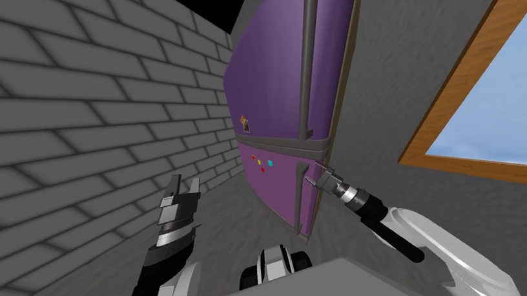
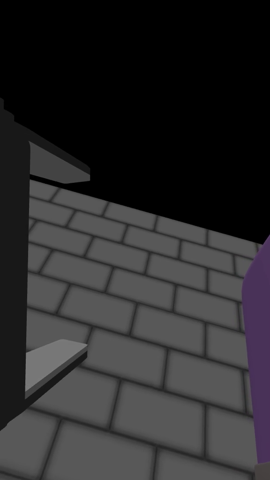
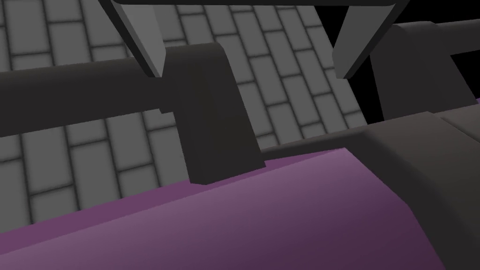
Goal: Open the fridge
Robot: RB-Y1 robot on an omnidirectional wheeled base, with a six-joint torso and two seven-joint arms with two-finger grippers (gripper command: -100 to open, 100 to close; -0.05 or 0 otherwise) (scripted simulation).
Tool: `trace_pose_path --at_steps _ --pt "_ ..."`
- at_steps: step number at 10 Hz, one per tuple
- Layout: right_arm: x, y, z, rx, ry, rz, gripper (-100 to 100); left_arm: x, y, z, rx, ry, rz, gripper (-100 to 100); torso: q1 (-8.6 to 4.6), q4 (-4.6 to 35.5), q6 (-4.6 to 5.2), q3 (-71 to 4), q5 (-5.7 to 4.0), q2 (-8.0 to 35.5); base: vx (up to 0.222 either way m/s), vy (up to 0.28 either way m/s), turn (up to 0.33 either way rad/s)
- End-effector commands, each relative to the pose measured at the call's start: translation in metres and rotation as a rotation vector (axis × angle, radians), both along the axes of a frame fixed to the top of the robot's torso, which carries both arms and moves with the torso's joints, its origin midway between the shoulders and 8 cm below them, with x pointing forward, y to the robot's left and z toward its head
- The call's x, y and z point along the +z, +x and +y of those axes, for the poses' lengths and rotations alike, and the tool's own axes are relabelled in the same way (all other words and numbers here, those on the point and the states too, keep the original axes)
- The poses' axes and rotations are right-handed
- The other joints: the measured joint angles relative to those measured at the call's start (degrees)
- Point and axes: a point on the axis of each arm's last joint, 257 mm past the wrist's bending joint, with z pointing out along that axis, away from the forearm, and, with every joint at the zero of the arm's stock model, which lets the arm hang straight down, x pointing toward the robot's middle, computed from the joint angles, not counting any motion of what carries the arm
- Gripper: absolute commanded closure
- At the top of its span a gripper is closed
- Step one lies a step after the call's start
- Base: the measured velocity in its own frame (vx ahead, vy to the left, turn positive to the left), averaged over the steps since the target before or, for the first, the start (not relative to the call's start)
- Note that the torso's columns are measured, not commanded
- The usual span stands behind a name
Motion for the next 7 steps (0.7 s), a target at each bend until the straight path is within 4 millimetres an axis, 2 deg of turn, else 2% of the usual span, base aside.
trace_pose_path --at_steps 1,2,5,7 --pt "-0.008 0.005 -0.008 -0.028 -0.176 -0.018 -100 0.000 0.000 0.000 0.000 0.000 0.000 0 0.00 0.0 -0.03 -0.1 0.00 -0.1 0.016 0.034 0.037" --pt "-0.008 0.005 -0.008 -0.029 -0.184 -0.022 -100 0.000 0.000 0.000 0.000 0.000 0.000 0 0.00 -0.1 -0.08 -0.2 -0.02 -0.3 0.008 0.030 0.010" --pt "-0.016 0.009 -0.019 -0.054 -0.399 -0.050 -100 0.000 0.000 0.000 0.000 0.000 0.000 0 -0.06 -0.3 -0.23 -0.4 -0.10 -0.8 0.018 0.035 0.029" --pt "-0.017 0.010 -0.022 -0.061 -0.466 -0.062 -100 0.000 0.000 0.000 0.000 0.000 0.000 0 -0.20 -0.4 -0.32 -0.6 -0.17 -1.1 0.004 0.028 0.018"
